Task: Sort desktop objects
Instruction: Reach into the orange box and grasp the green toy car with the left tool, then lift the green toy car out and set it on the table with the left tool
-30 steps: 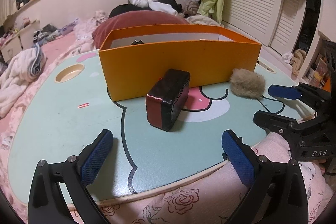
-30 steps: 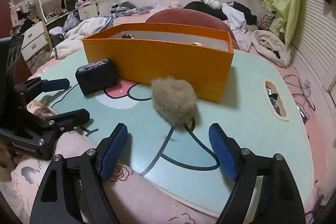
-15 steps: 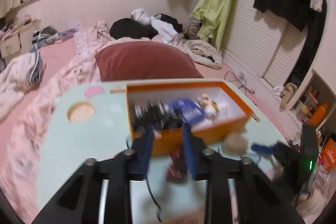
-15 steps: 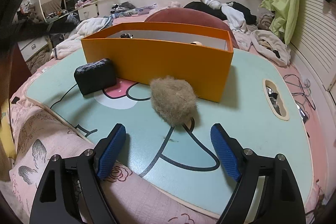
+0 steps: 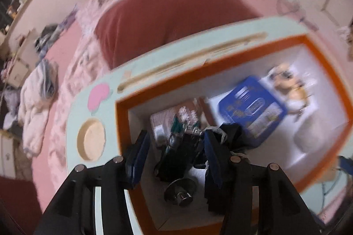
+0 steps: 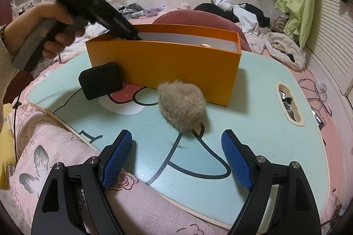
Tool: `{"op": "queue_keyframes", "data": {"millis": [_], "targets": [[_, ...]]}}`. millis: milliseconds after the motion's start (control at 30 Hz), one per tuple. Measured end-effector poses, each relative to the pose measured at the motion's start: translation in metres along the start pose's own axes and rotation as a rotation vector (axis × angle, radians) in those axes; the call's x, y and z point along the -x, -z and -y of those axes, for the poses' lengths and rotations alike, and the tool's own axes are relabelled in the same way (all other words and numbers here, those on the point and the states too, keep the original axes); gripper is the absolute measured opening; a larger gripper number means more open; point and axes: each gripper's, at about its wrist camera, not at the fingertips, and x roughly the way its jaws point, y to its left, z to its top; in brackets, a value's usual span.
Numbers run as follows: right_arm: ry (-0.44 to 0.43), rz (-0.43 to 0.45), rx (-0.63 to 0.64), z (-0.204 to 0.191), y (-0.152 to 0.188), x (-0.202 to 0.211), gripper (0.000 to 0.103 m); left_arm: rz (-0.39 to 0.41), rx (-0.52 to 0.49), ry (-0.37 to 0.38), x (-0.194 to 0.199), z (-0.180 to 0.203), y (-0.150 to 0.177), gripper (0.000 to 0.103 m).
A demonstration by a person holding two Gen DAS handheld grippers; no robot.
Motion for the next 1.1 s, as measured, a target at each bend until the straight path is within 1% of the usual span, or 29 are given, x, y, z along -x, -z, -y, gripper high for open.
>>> {"op": "queue_keyframes", "data": {"millis": [33,67,167,267,333,400,467,533,600,633,700,767,800,833,900,967,1000,1067,1100], "targets": [[0.0,0.001,0.001,0.001,0.0,0.001,0.083,-0.025,0.002,-0.014,-0.005,0.002,0.0,0.04],[0.001,0.0,0.002,0.001,0.0,0.001,0.083,-0.041,0.013,0.002,-0.009,0.002,0.001,0.033],[0.0,0.001,0.0,0.001,0.0,0.002,0.083,-0.014,0.027,0.02,-0.005,-0.001,0.003,0.03],[-0.001,0.001,0.0,0.001,0.001,0.003,0.083,0.04,0.055,0.041,0.004,-0.006,0.009,0.027],[-0.001,0.001,0.0,0.001,0.0,0.003,0.083,0.111,0.085,0.082,0.016,-0.014,0.011,0.027],[-0.001,0.001,0.0,0.001,0.0,0.003,0.083,0.214,0.13,0.139,0.038,-0.027,0.018,0.027],[-0.001,0.001,0.0,0.001,0.0,0.003,0.083,0.321,0.18,0.212,0.068,-0.038,0.028,0.027],[-0.001,0.001,0.0,0.001,0.001,0.004,0.083,0.42,0.218,0.301,0.102,-0.048,0.046,0.027],[-0.002,0.001,-0.001,0.001,0.0,0.004,0.083,0.48,0.225,0.372,0.127,-0.051,0.067,0.027],[-0.002,0.001,-0.001,0.001,0.0,0.004,0.083,0.49,0.229,0.394,0.135,-0.051,0.079,0.027],[-0.002,0.001,-0.001,0.001,0.001,0.004,0.083,0.484,0.231,0.41,0.138,-0.052,0.101,0.027],[-0.002,0.001,-0.001,0.001,0.001,0.004,0.083,0.434,0.236,0.42,0.126,-0.051,0.121,0.027],[-0.002,0.001,-0.001,0.001,0.0,0.004,0.084,0.399,0.255,0.431,0.113,-0.052,0.132,0.027],[-0.002,0.001,0.0,0.001,0.001,0.004,0.084,0.38,0.269,0.437,0.105,-0.051,0.137,0.027],[-0.003,0.002,-0.001,0.001,0.0,0.004,0.084,0.331,0.294,0.462,0.077,-0.049,0.143,0.027],[-0.003,0.002,-0.001,0.001,0.0,0.004,0.084,0.298,0.313,0.486,0.06,-0.042,0.143,0.027],[-0.003,0.002,-0.002,0.001,0.0,0.004,0.084,0.297,0.321,0.508,0.05,-0.037,0.14,0.027],[-0.003,0.002,-0.002,0.001,0.0,0.004,0.084,0.313,0.336,0.55,0.05,-0.028,0.142,0.027],[-0.003,0.002,-0.002,0.001,0.0,0.004,0.084,0.327,0.353,0.572,0.049,-0.026,0.139,0.031]]}}
